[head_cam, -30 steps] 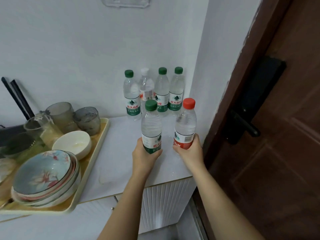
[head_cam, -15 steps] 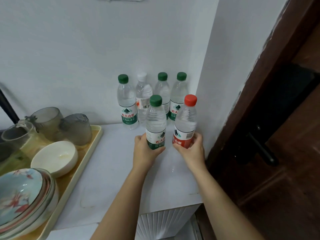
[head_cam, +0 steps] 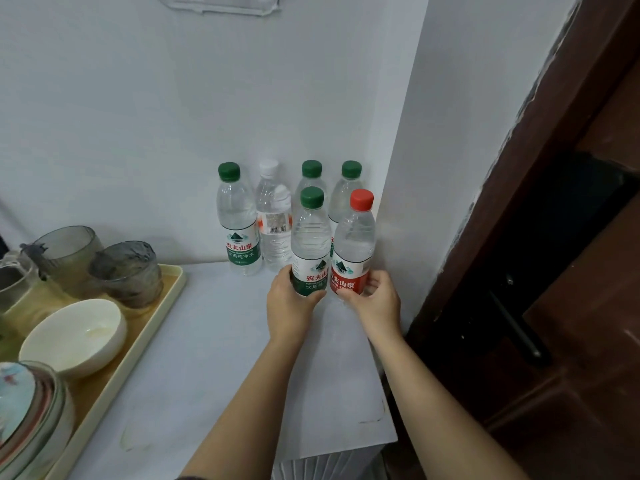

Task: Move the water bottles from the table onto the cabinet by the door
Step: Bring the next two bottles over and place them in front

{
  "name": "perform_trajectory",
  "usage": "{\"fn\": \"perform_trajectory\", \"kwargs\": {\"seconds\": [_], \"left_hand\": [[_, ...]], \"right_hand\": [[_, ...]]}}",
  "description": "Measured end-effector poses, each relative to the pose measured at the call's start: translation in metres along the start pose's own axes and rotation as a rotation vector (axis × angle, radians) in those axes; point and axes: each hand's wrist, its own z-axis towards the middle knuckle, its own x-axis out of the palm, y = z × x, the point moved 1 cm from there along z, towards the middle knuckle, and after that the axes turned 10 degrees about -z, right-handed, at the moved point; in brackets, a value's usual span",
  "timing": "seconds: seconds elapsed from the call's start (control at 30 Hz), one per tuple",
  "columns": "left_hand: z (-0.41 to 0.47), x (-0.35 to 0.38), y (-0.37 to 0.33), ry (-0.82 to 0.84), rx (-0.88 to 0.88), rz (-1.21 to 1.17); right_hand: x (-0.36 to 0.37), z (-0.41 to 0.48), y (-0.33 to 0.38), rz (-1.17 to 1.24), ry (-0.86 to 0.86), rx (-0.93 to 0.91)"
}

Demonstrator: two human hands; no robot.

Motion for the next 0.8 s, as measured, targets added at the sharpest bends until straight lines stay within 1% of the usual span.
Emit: {"fn": "perform_trajectory", "kwargs": {"seconds": [0.2,0.37,0.63,0.8], "left_hand": [[0.007,0.009,-0.006,-0.005,0.002,-0.048],[0.016,0.014,-0.001,-0.008,0.026,0.026],[0.015,0.019,-0.001,-0.006,0.018,0.057],[0.013,0.021,-0.003,0.004,-0.022,0.032]], "right_hand": [[0.004,0.013,0.005,-0.035,-0.075,-0.048],[0.009,0.024,-0.002,-0.111,-0.135,-0.054],[0.007,0.023,-0.008,-0.143,-0.148,-0.079],[0.005,0.022,-0.005,-0.159,-0.112,-0.075]]}}
